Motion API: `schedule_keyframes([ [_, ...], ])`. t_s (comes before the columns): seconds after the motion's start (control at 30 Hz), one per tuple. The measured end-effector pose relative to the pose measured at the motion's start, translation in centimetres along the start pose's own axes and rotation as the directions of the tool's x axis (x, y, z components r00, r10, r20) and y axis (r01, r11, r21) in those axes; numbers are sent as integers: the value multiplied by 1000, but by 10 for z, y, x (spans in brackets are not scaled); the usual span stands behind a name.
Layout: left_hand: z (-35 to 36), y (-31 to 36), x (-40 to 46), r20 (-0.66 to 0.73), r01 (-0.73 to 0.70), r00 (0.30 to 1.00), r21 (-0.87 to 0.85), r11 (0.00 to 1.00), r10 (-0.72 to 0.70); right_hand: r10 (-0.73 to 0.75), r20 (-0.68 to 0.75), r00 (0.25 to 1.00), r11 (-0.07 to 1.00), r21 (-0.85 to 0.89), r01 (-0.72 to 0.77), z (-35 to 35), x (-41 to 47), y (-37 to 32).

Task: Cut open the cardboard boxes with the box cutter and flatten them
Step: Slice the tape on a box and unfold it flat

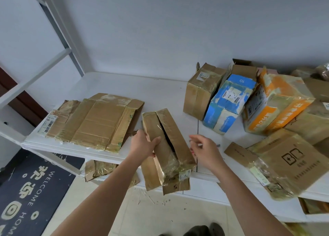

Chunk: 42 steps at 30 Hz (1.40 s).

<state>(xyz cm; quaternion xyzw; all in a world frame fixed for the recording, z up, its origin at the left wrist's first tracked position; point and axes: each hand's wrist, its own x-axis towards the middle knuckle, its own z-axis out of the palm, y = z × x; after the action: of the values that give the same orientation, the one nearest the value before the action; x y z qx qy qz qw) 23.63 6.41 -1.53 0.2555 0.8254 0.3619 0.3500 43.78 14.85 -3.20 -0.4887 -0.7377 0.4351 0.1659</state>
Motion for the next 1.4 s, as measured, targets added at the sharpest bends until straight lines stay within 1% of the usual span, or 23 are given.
schedule_keyframes([
  [0.03, 2, 2, -2, 16, -19, 1000, 1, 1000, 19, 15, -67, 998, 996, -86, -21, -5, 3, 10],
  [0.1, 6, 3, -6, 13, -101, 995, 104, 989, 100, 55, -65, 996, 932, -356, -74, -11, 7, 30],
  [0.13, 9, 3, -8, -14, -158, 986, 218, 963, 166, 93, -20, 995, 869, -486, -92, -11, 8, 39],
  [0.17, 11, 2, -8, -45, -218, 967, 376, 901, 253, 132, 26, 991, 811, -577, -93, -10, 8, 46],
  [0.23, 13, 1, -7, -22, -336, 881, 675, 657, 473, 140, 67, 988, 729, -683, -57, -7, 9, 57],
  [0.27, 13, 2, -6, 42, -397, 818, 762, 511, 574, 85, 53, 995, 691, -723, -21, -5, 10, 61],
  [0.33, 13, 8, -2, 204, -518, 679, 814, 263, 705, -42, 31, 999, 608, -792, 50, -6, 12, 63],
  [0.4, 10, 12, 1, 378, -595, 578, 802, 56, 723, -85, 31, 996, 583, -809, 75, -8, 11, 61],
  [0.47, 5, 12, 5, 530, -634, 553, 769, -88, 643, -110, 27, 994, 582, -808, 87, -12, 9, 61],
  [0.5, 3, 12, 7, 573, -646, 562, 754, -115, 597, -132, 20, 991, 574, -813, 93, -16, 7, 61],
  [0.53, 0, 11, 9, 592, -657, 582, 747, -107, 557, -160, 8, 987, 569, -817, 98, -20, 5, 61],
  [0.63, -2, 12, 12, 579, -661, 663, 751, 7, 475, -237, -63, 970, 586, -805, 90, -32, -4, 59],
  [0.7, 4, 15, 11, 545, -623, 704, 781, 29, 456, -289, -167, 943, 645, -762, 62, -40, -10, 56],
  [0.73, 10, 17, 10, 523, -601, 718, 799, 31, 459, -311, -245, 918, 700, -712, 48, -43, -13, 54],
  [0.8, 23, 22, 6, 472, -558, 741, 829, 47, 478, -313, -424, 850, 851, -523, 52, -48, -21, 50],
  [0.83, 30, 25, 4, 444, -535, 753, 843, 57, 486, -295, -505, 811, 918, -385, 94, -49, -26, 47],
  [0.9, 42, 30, 0, 386, -482, 775, 873, 73, 501, -220, -616, 756, 973, -90, 210, -51, -35, 43],
  [0.93, 48, 33, -2, 358, -457, 784, 886, 81, 507, -177, -644, 744, 962, 46, 269, -52, -39, 42],
  [1.0, 57, 38, -8, 331, -428, 792, 901, 78, 513, -81, -650, 756, 876, 315, 364, -54, -47, 42],
  [1.07, 65, 43, -13, 317, -406, 806, 910, 77, 500, 12, -623, 782, 781, 494, 382, -52, -55, 43],
  [1.27, 77, 56, -20, 200, -300, 855, 943, 142, 479, 138, -630, 764, 649, 641, 411, -31, -69, 41],
  [1.33, 86, 54, -22, 198, -274, 862, 956, 101, 468, 206, -603, 770, 608, 696, 382, -21, -71, 42],
  [1.4, 94, 47, -25, 225, -260, 854, 966, 9, 470, 279, -543, 792, 549, 767, 332, -12, -70, 43],
])
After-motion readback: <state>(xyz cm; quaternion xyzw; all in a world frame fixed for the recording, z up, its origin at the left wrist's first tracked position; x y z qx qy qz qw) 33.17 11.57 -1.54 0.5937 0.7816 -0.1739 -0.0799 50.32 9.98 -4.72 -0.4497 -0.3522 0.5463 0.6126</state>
